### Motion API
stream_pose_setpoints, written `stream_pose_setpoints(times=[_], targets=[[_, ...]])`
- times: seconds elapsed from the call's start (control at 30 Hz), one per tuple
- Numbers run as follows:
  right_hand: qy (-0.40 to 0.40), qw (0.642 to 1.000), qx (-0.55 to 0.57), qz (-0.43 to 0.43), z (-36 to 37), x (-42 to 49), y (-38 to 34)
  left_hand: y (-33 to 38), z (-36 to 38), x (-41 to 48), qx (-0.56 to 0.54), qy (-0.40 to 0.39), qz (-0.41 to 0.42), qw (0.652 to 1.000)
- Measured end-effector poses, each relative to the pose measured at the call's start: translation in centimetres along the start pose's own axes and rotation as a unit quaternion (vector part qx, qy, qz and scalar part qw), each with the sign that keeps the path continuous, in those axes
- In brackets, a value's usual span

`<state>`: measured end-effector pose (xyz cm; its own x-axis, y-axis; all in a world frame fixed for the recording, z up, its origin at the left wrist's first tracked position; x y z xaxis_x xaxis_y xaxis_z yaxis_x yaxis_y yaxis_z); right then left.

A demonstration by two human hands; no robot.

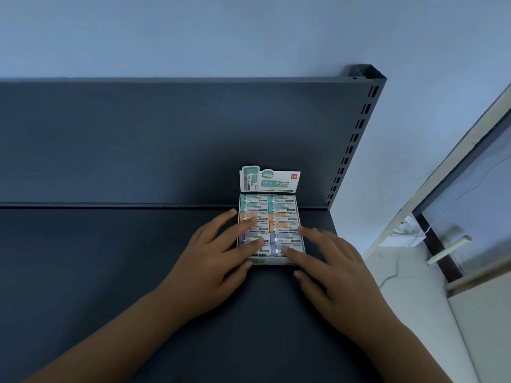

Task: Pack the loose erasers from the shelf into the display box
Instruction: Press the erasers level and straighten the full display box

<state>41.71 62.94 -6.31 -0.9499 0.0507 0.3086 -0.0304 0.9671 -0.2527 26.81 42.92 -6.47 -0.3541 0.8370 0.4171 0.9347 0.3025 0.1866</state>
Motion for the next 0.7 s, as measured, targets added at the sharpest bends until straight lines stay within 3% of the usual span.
stream_pose_setpoints(times=[0.07, 0.13, 0.2, 0.27, 0.4, 0.7], targets=[[0.012, 1.0, 0.011, 0.009, 0.0, -0.1, -0.3, 0.1, 0.1, 0.0, -0.023, -0.003, -0.018, 1.0], [0.0, 0.998, 0.04, 0.059, 0.1, -0.1, -0.3, 0.1, 0.3, 0.2, -0.047, -0.042, -0.09, 0.994], [-0.063, 0.987, 0.05, 0.139, 0.6, 0.1, 0.4, -0.2, 0.7, 0.3, -0.073, -0.104, -0.205, 0.97], [-0.134, 0.977, 0.02, 0.163, 1.4, 0.6, 1.2, -0.7, 1.3, 0.4, -0.045, -0.159, -0.252, 0.954], [-0.156, 0.98, 0.016, 0.123, 2.1, 2.3, 1.6, -0.9, 2.0, 1.1, 0.007, -0.195, -0.208, 0.958], [-0.148, 0.982, -0.002, 0.118, 2.8, 2.7, 1.7, -1.0, 2.7, 1.3, -0.005, -0.208, -0.18, 0.961]])
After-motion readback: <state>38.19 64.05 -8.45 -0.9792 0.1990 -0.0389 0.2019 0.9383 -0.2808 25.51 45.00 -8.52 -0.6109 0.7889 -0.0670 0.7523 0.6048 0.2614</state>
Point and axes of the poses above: each hand's wrist, its own x-axis towards the middle knuckle, its own z-axis out of the palm, y = z × x, the point moved 3 cm from there along x, towards the middle knuckle, and after that the axes turned 2 degrees about -z, right-handed, at the moved point
